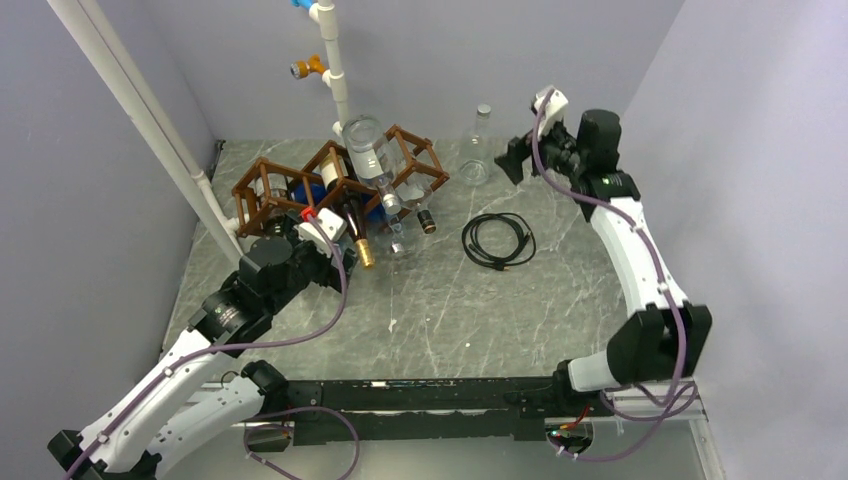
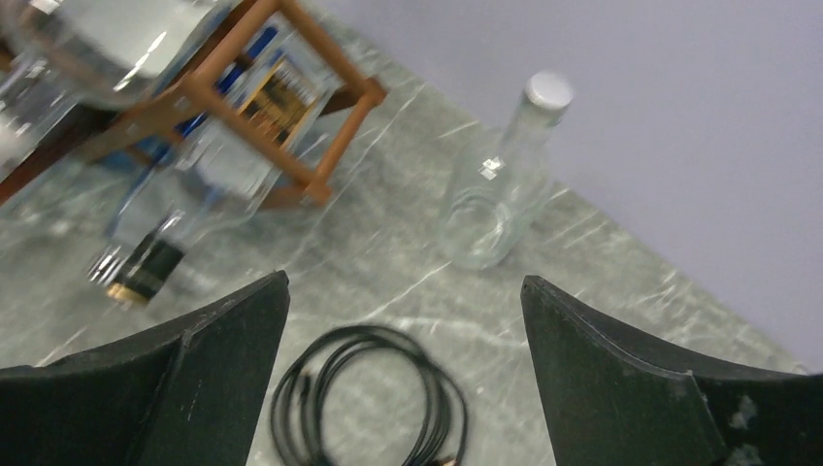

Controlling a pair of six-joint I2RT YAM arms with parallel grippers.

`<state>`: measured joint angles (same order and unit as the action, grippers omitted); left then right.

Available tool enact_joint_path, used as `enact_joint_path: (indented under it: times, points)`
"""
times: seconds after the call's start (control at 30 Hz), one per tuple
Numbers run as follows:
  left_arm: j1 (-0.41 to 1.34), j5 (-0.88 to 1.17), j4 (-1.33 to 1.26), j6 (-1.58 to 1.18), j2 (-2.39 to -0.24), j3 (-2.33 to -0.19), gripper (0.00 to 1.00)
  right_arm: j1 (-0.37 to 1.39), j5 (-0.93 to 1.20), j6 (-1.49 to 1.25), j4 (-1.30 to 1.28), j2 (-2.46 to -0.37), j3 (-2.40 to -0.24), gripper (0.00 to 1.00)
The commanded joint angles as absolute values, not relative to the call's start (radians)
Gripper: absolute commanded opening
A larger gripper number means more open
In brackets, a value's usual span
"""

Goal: Take the wine bottle off the wine rack
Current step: Place the wine bottle at the center of the board.

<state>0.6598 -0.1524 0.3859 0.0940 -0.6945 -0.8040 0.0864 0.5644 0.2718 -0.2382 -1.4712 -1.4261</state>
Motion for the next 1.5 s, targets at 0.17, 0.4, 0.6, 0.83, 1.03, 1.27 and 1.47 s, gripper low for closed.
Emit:
enact_joint_path:
  times: [0.17,0.4,0.6,0.83,1.03,1.27,1.47]
  points:
    - [0.654,-0.125,0.347,0.100,-0.667,-0.782,0.99,0.080,0.746,0.330,-0.175,-1.040,-0.975,0.96]
    - [0.654,-0.113,0.357,-0.118,-0.644,-0.770,1.00,-0.095,0.954,0.145,0.026,-0.821,-0.725,1.00]
    - [0.655,-0.132,0.377,-0.346,-0.632,-0.732,1.00,-0.137,1.024,0.105,0.041,-0.776,-0.703,1.00]
    - [0.655,-0.161,0.390,-0.549,-0.614,-0.737,0.99,-0.144,1.006,0.124,0.014,-0.792,-0.714,1.00]
    - [0.655,-0.157,0.409,-0.632,-0.635,-0.760,0.99,-0.161,1.008,0.132,0.003,-0.820,-0.726,1.00]
    - [0.655,-0.194,0.467,-0.723,-0.714,-0.831,0.99,-0.207,1.026,0.144,-0.073,-0.878,-0.756,1.00]
    - [0.655,-0.241,0.502,-0.759,-0.792,-0.933,0.99,-0.257,1.065,0.144,-0.117,-0.931,-0.780,1.00]
